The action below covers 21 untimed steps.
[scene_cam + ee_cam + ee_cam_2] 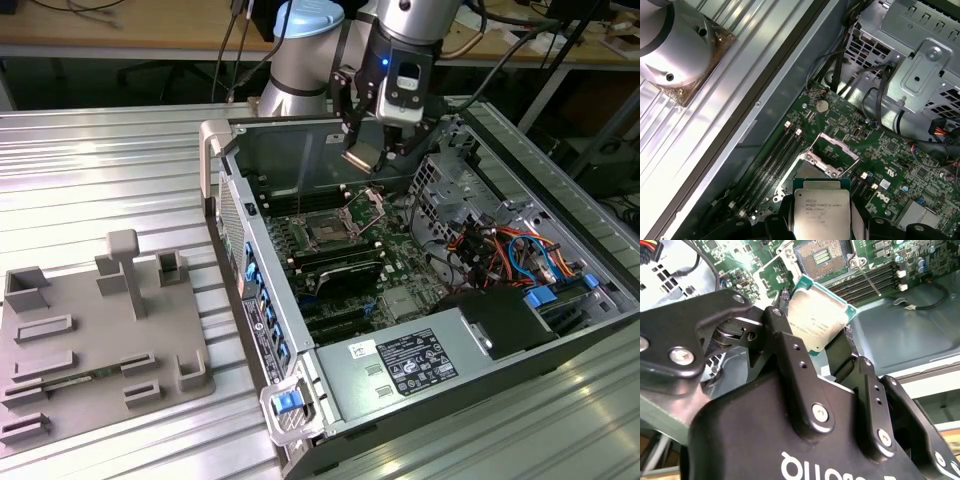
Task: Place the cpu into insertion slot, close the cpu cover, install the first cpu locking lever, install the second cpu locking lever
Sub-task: 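Place the cpu into insertion slot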
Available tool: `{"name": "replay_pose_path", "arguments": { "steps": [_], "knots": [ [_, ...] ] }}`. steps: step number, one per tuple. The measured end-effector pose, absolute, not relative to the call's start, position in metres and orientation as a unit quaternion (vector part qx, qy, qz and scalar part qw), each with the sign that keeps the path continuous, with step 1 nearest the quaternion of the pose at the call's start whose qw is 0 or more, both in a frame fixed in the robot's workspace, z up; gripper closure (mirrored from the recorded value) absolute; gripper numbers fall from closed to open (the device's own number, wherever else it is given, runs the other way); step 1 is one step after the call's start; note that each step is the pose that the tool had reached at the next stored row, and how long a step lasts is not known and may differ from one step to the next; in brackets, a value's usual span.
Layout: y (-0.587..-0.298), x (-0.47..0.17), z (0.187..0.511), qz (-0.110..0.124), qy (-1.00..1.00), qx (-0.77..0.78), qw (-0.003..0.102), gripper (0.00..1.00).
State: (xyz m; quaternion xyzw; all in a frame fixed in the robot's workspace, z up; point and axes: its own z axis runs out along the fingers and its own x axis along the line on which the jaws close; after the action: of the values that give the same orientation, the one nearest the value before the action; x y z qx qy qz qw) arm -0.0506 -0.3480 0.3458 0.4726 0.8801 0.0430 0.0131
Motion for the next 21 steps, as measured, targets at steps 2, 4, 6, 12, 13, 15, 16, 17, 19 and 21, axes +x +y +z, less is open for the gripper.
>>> {"name": "replay_pose_path", "arguments": {
  "steps": [2, 4, 6, 12, 13, 15, 16, 17, 19, 21],
  "knots": [
    [-0.3480, -0.0506, 0.3458, 0.043, 0.876, 0.481, 0.014, 0.45],
    [-0.3480, -0.0505, 0.3455, 0.042, 0.870, 0.491, 0.014, 0.45],
    [-0.3480, -0.0512, 0.3449, 0.042, 0.862, 0.505, 0.015, 0.45],
    [-0.3480, -0.0562, 0.3438, 0.042, 0.859, 0.509, 0.015, 0.45],
    [-0.3479, -0.0570, 0.3437, 0.042, 0.859, 0.509, 0.015, 0.45],
    [-0.3479, -0.0581, 0.3436, 0.042, 0.859, 0.510, 0.015, 0.45],
    [-0.3480, -0.0583, 0.3436, 0.042, 0.859, 0.510, 0.015, 0.45],
    [-0.3480, -0.0585, 0.3436, 0.042, 0.859, 0.510, 0.015, 0.45],
    [-0.3480, -0.0588, 0.3435, 0.042, 0.859, 0.510, 0.015, 0.45],
    [-0.3480, -0.0589, 0.3434, 0.042, 0.859, 0.510, 0.015, 0.45]
  ]
}}
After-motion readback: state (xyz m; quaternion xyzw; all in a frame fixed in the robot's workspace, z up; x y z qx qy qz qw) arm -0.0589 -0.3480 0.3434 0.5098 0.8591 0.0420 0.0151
